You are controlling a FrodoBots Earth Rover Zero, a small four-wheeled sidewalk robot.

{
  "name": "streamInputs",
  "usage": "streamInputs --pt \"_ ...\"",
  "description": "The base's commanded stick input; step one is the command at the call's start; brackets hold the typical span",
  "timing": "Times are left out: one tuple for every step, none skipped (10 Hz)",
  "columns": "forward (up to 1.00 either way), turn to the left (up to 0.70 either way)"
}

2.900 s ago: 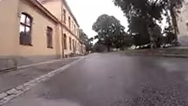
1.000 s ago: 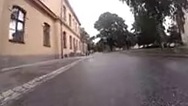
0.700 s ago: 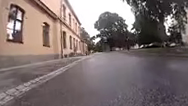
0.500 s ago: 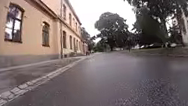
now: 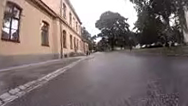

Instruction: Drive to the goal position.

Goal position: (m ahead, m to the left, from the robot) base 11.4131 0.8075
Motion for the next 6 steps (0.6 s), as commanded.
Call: streamInputs --pt "0.7 0.0" --pt "0.7 0.0" --pt "0.7 0.0" --pt "0.7 0.0" --pt "0.7 0.0" --pt "0.7 0.0"
